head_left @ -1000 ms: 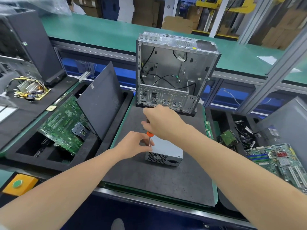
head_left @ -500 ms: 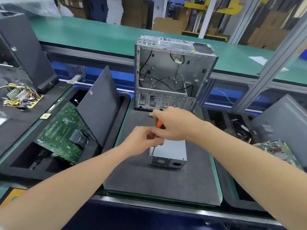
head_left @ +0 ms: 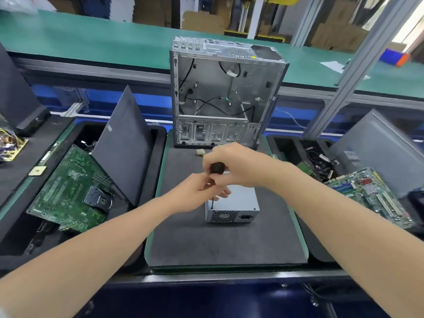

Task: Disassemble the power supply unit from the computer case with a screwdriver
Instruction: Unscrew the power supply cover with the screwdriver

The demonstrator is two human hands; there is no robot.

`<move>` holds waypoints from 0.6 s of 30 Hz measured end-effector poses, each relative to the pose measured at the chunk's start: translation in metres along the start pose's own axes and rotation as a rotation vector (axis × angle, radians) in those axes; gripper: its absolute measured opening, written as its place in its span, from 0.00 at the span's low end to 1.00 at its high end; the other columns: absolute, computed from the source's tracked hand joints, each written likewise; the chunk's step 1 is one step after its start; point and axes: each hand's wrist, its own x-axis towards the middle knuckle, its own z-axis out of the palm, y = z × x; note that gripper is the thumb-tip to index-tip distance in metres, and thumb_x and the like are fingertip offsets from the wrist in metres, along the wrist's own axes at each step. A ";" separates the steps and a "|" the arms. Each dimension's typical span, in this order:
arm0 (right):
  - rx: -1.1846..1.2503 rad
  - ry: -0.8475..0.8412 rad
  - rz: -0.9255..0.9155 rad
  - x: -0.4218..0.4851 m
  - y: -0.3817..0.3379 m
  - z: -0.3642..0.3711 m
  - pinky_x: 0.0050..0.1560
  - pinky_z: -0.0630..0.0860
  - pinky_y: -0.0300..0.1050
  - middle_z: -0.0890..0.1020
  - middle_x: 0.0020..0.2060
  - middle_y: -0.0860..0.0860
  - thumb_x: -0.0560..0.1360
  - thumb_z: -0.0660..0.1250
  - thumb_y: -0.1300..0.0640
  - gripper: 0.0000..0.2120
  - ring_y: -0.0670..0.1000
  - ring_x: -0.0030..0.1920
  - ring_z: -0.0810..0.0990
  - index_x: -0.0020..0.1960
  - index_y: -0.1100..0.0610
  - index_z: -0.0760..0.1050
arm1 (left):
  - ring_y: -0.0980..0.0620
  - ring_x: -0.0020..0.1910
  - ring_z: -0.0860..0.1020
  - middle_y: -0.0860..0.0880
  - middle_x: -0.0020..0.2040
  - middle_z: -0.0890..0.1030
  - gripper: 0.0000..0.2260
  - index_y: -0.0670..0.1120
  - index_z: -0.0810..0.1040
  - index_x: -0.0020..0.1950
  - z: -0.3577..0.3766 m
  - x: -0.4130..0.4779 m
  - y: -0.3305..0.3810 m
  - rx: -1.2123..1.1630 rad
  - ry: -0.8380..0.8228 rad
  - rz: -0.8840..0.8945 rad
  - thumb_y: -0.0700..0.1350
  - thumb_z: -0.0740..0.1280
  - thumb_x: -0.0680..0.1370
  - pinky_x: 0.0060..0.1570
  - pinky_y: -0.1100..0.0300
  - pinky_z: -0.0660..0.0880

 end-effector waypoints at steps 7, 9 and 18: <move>-0.178 0.049 -0.049 -0.013 -0.002 -0.005 0.38 0.71 0.47 0.79 0.40 0.43 0.76 0.66 0.48 0.11 0.51 0.41 0.78 0.56 0.51 0.76 | 0.53 0.50 0.82 0.61 0.52 0.86 0.09 0.52 0.79 0.59 0.007 -0.008 0.008 0.209 0.033 0.042 0.53 0.62 0.86 0.56 0.50 0.79; -0.404 0.203 0.214 -0.011 -0.015 0.005 0.30 0.60 0.45 0.73 0.32 0.45 0.78 0.57 0.34 0.20 0.55 0.32 0.74 0.48 0.51 0.70 | 0.51 0.49 0.83 0.59 0.50 0.87 0.09 0.50 0.80 0.59 0.010 -0.007 0.006 0.146 0.078 0.032 0.52 0.64 0.86 0.55 0.53 0.79; -0.137 0.149 0.365 0.005 -0.016 0.014 0.30 0.66 0.46 0.75 0.37 0.50 0.79 0.67 0.49 0.14 0.55 0.34 0.74 0.41 0.53 0.65 | 0.58 0.51 0.84 0.64 0.52 0.86 0.12 0.54 0.79 0.60 0.008 -0.006 0.008 0.216 0.050 0.005 0.58 0.62 0.85 0.54 0.58 0.80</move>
